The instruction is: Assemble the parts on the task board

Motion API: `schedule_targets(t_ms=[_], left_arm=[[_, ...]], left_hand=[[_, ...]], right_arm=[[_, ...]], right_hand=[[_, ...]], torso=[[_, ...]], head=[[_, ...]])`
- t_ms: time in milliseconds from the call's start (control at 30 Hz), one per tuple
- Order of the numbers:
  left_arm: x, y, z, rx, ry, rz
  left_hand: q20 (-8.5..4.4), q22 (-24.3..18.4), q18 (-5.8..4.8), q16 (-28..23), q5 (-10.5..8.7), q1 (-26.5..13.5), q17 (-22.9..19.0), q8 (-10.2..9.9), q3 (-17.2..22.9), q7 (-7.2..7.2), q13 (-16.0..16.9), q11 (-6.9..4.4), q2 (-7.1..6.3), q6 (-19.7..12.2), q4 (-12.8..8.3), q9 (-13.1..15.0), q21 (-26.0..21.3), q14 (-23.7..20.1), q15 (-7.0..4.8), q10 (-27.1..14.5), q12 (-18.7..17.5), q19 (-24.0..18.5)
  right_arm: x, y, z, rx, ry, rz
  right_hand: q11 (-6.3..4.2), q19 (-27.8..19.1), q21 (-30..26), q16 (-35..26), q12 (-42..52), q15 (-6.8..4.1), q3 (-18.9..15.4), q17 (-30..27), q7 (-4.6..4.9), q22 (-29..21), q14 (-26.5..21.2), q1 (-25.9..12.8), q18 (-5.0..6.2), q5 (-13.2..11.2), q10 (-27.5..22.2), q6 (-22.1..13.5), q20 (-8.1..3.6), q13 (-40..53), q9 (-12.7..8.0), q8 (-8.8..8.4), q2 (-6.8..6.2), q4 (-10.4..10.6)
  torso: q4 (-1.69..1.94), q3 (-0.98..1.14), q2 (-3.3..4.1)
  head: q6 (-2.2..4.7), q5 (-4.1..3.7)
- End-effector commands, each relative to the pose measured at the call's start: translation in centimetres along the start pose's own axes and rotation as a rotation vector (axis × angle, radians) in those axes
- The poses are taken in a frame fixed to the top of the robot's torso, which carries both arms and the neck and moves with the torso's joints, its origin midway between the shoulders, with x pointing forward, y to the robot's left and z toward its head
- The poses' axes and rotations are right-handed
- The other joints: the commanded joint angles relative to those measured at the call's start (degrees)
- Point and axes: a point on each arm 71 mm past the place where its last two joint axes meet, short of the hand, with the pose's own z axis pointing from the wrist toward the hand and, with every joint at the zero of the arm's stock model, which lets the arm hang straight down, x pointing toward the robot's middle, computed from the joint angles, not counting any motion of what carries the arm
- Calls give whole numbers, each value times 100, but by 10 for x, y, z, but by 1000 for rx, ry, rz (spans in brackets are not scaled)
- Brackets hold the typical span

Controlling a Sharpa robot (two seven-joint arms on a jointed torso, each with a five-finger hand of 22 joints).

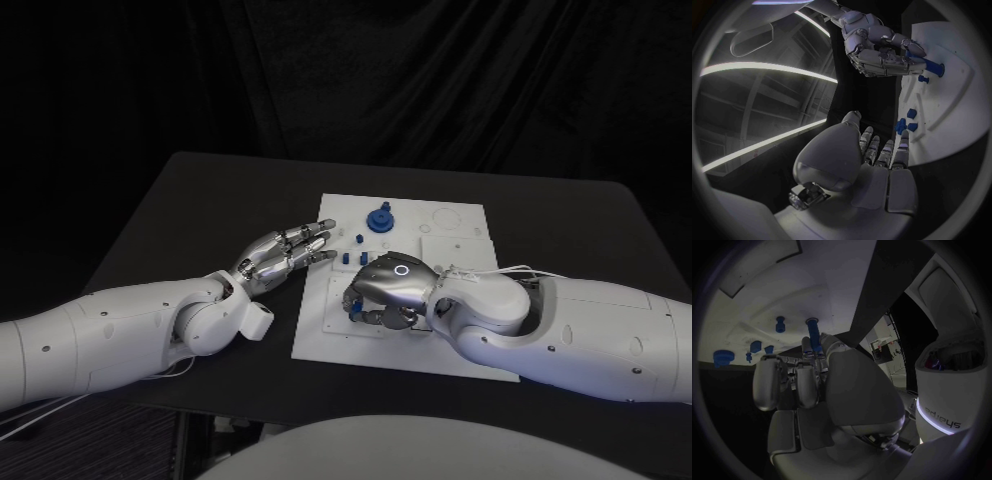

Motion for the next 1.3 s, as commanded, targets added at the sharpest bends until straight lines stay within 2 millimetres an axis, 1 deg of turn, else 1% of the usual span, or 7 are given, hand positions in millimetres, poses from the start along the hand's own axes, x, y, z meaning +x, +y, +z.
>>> schedule_targets(t_ms=[33,733,967,1033,1100,1233,1300], left_arm=[[2,0,1,10,11,-16],[2,2,1,3,12,-18],[2,3,1,1,13,-19],[2,3,1,0,13,-19],[2,4,1,-1,13,-20],[1,4,0,-2,12,-20],[1,4,-1,-2,10,-20]], left_hand=[[-17,-5,65,32,0,3,-8,30,27,-17,2,-15,59,-10,-8,5,-29,-27,-9,-14,6,-29],[-19,-7,62,37,15,2,-7,32,45,-12,2,-19,72,1,-4,7,-30,-26,-6,-16,8,-31],[-19,-7,62,37,15,2,-7,32,45,-12,2,-19,72,1,-4,7,-30,-26,-6,-16,8,-31],[-19,-7,62,37,15,2,-7,32,45,-12,2,-19,72,1,-4,7,-30,-26,-6,-16,8,-31],[-20,-7,60,37,22,3,-7,32,56,-9,1,-22,79,-6,-2,6,-30,-29,-5,-19,2,-30],[-20,-7,60,37,22,3,-7,32,56,-9,1,-22,79,-6,-2,6,-30,-29,-5,-19,2,-30],[-20,-7,60,37,22,3,-7,32,56,-9,1,-22,79,-6,-2,6,-30,-29,-5,-19,2,-30]], right_arm=[[2,1,0,-8,13,-9],[15,2,2,1,39,-18],[23,3,2,7,49,-14],[24,3,2,11,51,-13],[25,3,1,15,51,-12],[24,1,-1,25,38,-9],[23,-1,-5,34,20,-8]], right_hand=[[-201,-4,22,11,11,-34,-12,169,6,1069,151,33,-23,-14,222,-6,-25,6,6,-2,-14,-30],[-164,-31,-22,-22,-75,-5,-12,131,44,1056,132,-14,-16,-73,179,-125,-11,3,-2,-90,-60,-27],[-106,-96,-138,-81,-216,46,-51,61,53,1022,88,-177,6,-256,-96,-539,30,1,-79,-342,-160,64],[-1,-178,-286,-146,-351,123,-112,-19,-41,979,33,-305,32,-406,-480,-827,85,-22,-145,-502,-247,142],[50,-240,-392,-189,-374,136,-183,-73,-66,951,-14,-394,57,-529,-757,-1034,117,8,-192,-610,-294,181],[125,-409,-682,-304,-267,134,-473,-215,-244,875,-153,-531,116,-779,-1501,-1524,126,161,-324,-825,-334,241],[170,-497,-855,-358,-141,148,-680,-292,-324,834,-225,-547,144,-843,-2001,-1835,149,263,-421,-920,-411,379]], torso=[[1,2,-1],[9,-1,-24],[7,2,-14],[11,0,-13],[15,0,-14],[12,2,-11],[11,3,-10]], head=[[-1,0],[-1,-12],[-1,-15],[-1,-18],[-1,-21],[-1,-17],[-1,-3]])
